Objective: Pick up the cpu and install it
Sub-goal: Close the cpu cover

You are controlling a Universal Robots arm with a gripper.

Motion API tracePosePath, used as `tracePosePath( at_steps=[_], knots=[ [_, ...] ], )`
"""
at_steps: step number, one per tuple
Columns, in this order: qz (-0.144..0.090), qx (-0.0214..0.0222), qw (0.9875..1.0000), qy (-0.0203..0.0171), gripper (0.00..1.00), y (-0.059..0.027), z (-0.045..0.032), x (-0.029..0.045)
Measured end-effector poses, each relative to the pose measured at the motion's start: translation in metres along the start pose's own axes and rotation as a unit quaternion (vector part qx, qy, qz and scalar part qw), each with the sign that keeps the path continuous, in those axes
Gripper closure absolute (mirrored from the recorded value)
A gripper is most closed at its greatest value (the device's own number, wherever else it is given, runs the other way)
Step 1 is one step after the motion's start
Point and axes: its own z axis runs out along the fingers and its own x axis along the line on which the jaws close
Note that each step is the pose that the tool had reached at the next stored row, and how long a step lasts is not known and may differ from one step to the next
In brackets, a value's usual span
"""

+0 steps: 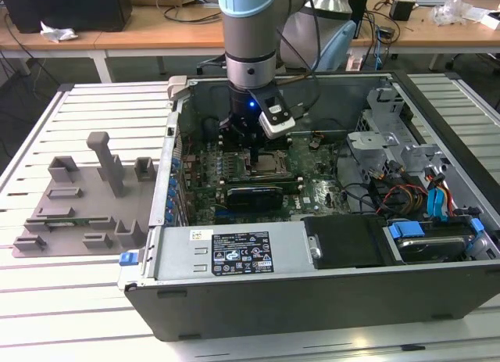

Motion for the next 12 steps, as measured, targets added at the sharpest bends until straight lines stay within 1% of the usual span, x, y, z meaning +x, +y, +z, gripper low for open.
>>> tracePosePath(
  at_steps=[3, 6, 8, 12],
  knots=[
    [0.000, -0.0002, 1.0000, -0.0001, 0.89, -0.0001, 0.0009, 0.0022],
    [0.000, -0.0002, 1.0000, -0.0001, 0.89, -0.0003, 0.0039, 0.0053],
    [-0.003, -0.0002, 1.0000, 0.0000, 0.89, -0.0005, 0.0073, 0.0072],
    [-0.007, -0.0004, 1.0000, 0.0000, 0.89, -0.0006, 0.0081, 0.0088]
  ],
)
